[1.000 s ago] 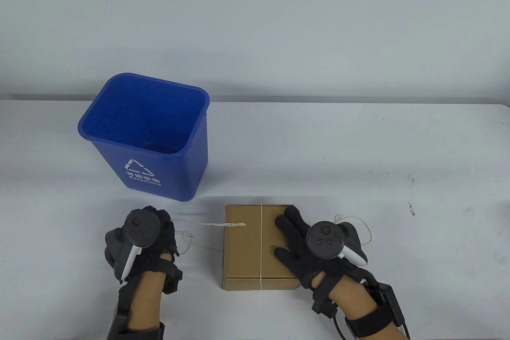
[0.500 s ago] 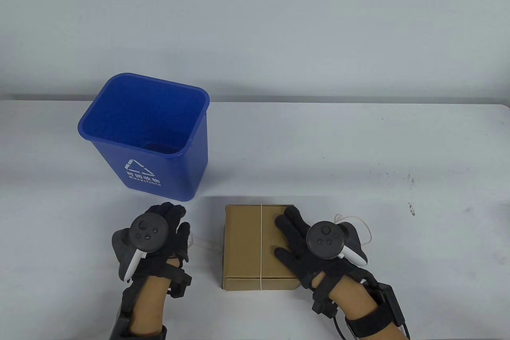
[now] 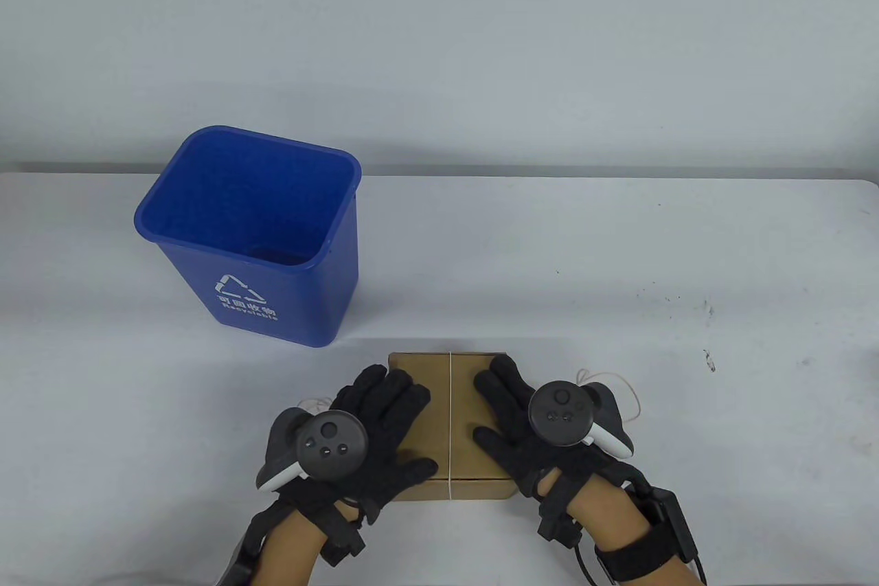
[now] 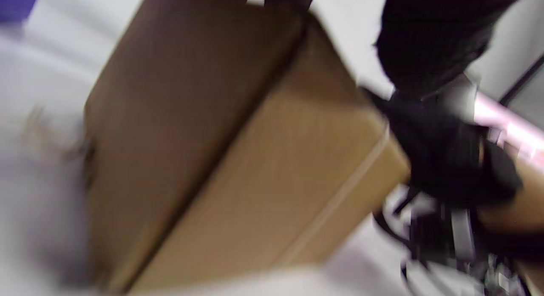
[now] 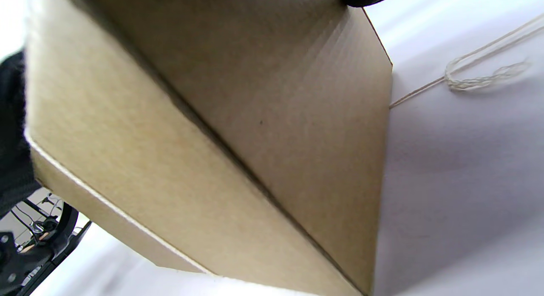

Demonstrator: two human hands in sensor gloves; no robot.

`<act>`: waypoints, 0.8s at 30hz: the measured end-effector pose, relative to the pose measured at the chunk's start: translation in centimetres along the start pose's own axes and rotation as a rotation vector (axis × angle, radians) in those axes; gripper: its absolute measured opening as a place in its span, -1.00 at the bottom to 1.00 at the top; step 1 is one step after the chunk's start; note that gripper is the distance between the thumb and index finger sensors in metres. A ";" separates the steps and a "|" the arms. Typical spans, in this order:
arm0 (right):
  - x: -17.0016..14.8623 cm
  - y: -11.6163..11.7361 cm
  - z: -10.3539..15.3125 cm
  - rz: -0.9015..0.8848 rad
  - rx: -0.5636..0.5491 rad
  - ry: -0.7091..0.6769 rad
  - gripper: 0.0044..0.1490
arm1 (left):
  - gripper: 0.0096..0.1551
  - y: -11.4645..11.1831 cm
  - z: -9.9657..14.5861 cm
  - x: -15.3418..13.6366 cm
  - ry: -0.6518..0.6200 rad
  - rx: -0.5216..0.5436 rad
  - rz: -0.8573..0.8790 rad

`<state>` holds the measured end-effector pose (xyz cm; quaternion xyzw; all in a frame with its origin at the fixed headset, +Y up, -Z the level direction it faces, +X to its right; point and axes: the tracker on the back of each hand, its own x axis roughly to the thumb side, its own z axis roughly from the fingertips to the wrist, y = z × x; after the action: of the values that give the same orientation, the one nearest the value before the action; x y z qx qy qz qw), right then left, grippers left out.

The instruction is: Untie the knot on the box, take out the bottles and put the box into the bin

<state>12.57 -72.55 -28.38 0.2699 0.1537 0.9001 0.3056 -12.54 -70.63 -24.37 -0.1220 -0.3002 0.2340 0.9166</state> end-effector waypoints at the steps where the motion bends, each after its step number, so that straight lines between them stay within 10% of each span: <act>1: 0.0 0.0 0.0 0.000 -0.001 -0.001 -0.01 | 0.29 -0.6 -0.3 0.0 0.031 -0.062 -0.037; 15: 3.4 -0.4 1.7 0.134 -0.090 -0.075 -0.13 | 0.38 -1.2 -0.9 0.1 0.110 -0.053 -0.156; 24: 5.2 2.8 1.7 0.408 0.044 0.062 0.20 | 0.42 -1.3 -0.7 -0.5 0.146 -0.002 -0.065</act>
<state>8.77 -71.25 -23.78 0.2744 0.1248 0.9475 0.1063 -11.96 -72.10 -24.71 -0.1296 -0.2367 0.1942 0.9431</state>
